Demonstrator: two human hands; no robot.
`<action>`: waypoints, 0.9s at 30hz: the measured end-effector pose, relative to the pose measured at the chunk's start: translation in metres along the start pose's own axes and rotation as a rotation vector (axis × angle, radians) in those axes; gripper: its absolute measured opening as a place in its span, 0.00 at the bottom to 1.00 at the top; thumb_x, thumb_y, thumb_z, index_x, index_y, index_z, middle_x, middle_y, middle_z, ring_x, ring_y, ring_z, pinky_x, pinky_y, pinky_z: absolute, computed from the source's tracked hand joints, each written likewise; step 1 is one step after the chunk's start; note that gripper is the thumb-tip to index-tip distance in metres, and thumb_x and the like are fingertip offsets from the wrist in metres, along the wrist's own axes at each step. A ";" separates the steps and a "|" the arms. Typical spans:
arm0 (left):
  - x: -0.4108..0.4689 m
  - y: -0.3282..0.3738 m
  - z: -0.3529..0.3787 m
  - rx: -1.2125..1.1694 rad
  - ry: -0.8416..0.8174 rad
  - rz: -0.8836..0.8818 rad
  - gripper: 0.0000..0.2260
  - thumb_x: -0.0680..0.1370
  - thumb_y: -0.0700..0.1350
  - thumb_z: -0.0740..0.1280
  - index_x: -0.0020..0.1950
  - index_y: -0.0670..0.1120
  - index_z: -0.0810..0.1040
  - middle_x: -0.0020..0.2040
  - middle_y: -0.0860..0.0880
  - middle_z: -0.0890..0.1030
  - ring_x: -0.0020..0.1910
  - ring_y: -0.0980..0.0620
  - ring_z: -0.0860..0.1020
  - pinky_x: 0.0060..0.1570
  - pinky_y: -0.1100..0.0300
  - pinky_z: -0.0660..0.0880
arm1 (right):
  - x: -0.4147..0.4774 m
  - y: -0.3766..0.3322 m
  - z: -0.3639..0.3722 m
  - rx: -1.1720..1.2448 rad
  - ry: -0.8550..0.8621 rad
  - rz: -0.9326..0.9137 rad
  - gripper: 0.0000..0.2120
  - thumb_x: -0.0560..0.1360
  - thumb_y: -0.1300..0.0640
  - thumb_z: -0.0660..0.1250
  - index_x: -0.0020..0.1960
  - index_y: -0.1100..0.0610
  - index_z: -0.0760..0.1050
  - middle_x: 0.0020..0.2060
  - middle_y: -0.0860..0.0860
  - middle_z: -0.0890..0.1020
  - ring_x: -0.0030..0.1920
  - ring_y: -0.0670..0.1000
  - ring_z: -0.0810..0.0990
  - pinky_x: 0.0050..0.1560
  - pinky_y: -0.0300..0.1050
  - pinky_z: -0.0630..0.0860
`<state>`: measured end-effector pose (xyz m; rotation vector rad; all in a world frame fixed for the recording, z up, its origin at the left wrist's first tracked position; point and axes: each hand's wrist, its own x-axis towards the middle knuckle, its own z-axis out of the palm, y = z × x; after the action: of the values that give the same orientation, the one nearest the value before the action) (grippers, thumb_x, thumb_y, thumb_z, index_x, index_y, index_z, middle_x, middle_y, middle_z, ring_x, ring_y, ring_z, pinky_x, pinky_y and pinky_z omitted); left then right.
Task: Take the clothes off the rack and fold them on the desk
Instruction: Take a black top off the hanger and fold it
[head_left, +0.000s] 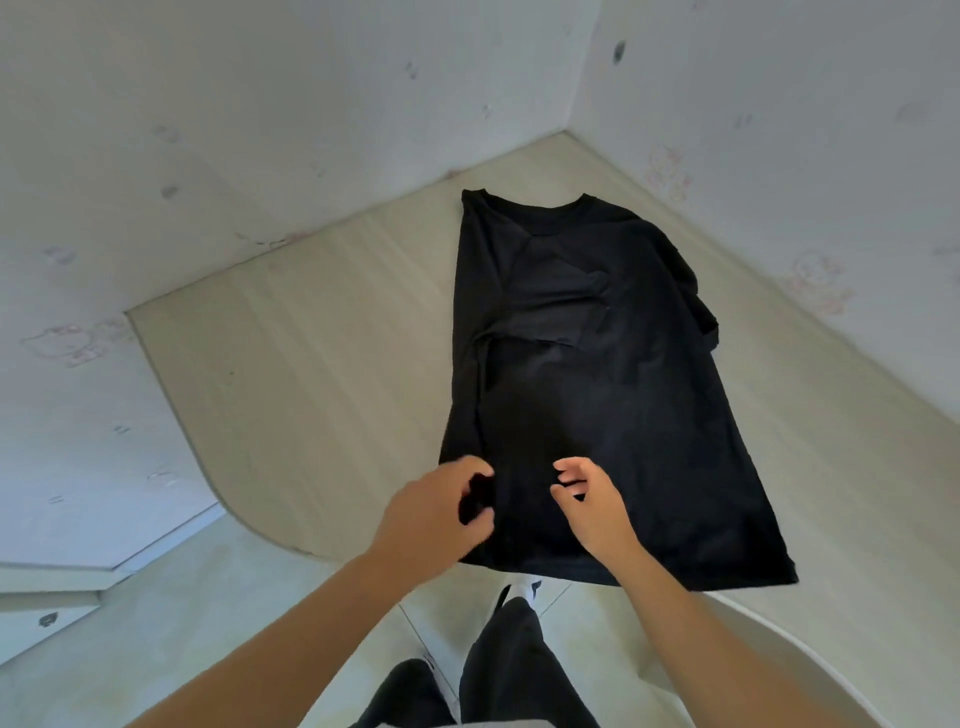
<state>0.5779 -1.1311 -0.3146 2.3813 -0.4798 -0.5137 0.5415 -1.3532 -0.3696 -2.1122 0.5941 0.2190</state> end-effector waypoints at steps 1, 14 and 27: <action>-0.007 0.008 0.006 0.022 -0.198 0.064 0.18 0.75 0.58 0.67 0.64 0.58 0.70 0.47 0.61 0.75 0.43 0.60 0.75 0.45 0.68 0.71 | -0.002 0.001 -0.002 0.022 -0.014 0.030 0.07 0.78 0.59 0.65 0.55 0.50 0.75 0.48 0.48 0.79 0.45 0.44 0.77 0.43 0.32 0.71; 0.066 -0.037 0.000 -0.255 0.190 -0.077 0.08 0.79 0.38 0.62 0.53 0.51 0.75 0.49 0.54 0.78 0.44 0.58 0.76 0.43 0.71 0.70 | 0.036 -0.030 -0.029 0.350 -0.165 0.299 0.08 0.80 0.61 0.62 0.57 0.60 0.76 0.52 0.57 0.82 0.45 0.50 0.80 0.45 0.41 0.78; 0.181 -0.047 -0.024 0.201 0.101 -0.026 0.23 0.81 0.41 0.62 0.75 0.51 0.63 0.76 0.52 0.63 0.75 0.51 0.60 0.71 0.51 0.60 | 0.206 -0.077 -0.078 0.769 -0.079 0.506 0.13 0.72 0.54 0.74 0.53 0.58 0.77 0.54 0.54 0.81 0.55 0.50 0.80 0.49 0.40 0.76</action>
<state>0.7542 -1.1682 -0.3715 2.5940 -0.4750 -0.3694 0.7531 -1.4481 -0.3446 -1.1891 0.9754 0.2952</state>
